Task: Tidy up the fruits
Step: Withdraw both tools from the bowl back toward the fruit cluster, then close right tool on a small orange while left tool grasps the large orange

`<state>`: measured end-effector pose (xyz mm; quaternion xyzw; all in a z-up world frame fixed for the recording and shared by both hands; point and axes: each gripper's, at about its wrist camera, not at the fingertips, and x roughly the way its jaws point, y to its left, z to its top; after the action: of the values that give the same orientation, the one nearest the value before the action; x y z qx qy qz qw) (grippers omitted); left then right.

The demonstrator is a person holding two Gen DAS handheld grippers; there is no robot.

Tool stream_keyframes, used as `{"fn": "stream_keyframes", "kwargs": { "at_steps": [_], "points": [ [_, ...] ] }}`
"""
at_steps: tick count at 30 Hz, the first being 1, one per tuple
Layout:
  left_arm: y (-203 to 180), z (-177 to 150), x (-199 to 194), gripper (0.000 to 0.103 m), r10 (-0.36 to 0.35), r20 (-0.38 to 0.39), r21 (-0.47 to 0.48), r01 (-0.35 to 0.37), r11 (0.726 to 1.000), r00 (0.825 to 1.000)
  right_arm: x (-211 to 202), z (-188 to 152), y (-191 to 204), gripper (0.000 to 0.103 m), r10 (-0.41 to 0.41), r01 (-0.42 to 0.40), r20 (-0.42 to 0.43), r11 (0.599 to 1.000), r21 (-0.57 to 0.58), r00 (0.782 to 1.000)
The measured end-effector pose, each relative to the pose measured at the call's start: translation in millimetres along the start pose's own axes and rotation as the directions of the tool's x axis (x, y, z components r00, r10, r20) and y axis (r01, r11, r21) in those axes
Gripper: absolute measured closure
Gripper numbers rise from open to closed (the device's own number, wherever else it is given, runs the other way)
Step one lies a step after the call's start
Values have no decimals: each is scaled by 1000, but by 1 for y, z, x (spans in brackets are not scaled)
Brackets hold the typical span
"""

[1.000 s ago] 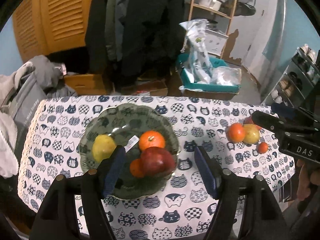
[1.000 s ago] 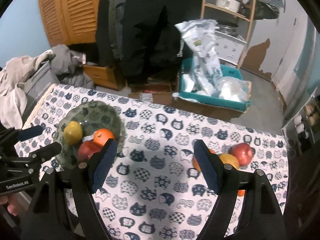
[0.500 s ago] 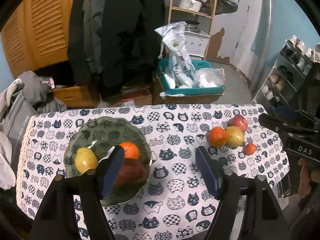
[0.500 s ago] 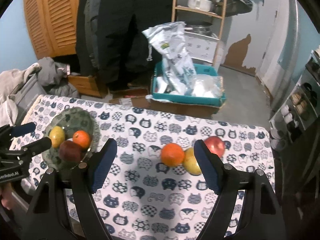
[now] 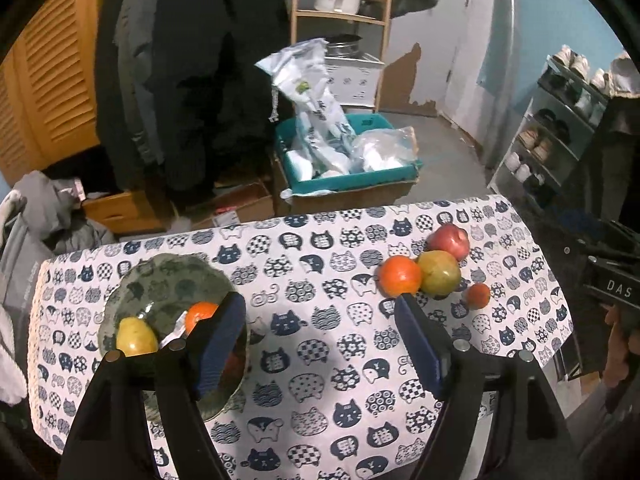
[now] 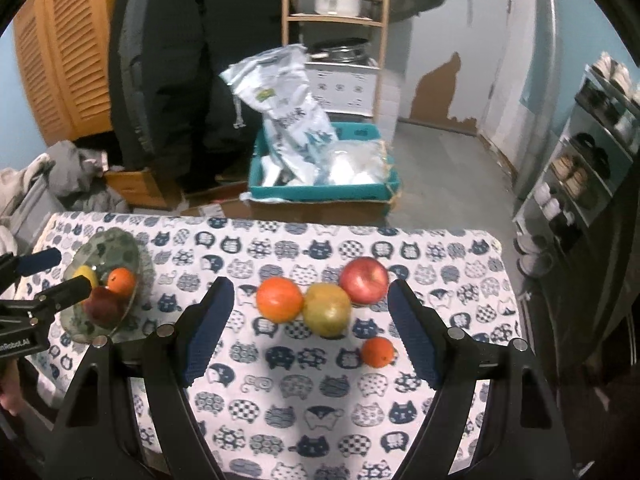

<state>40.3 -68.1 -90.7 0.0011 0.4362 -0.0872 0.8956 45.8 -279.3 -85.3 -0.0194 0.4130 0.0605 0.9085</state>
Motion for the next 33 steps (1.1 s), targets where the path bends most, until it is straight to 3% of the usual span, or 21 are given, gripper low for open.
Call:
{"fn": "stream_keyframes", "kwargs": {
  "at_steps": [18, 33],
  "points": [
    [-47, 1, 63, 25, -6, -86, 86, 13, 996, 996, 44, -29, -61, 23, -50, 60, -116, 995, 82, 992],
    [-59, -21, 132, 25, 14, -205, 121, 11, 993, 979, 127, -66, -85, 23, -22, 71, -316, 987, 146, 948]
  ]
}}
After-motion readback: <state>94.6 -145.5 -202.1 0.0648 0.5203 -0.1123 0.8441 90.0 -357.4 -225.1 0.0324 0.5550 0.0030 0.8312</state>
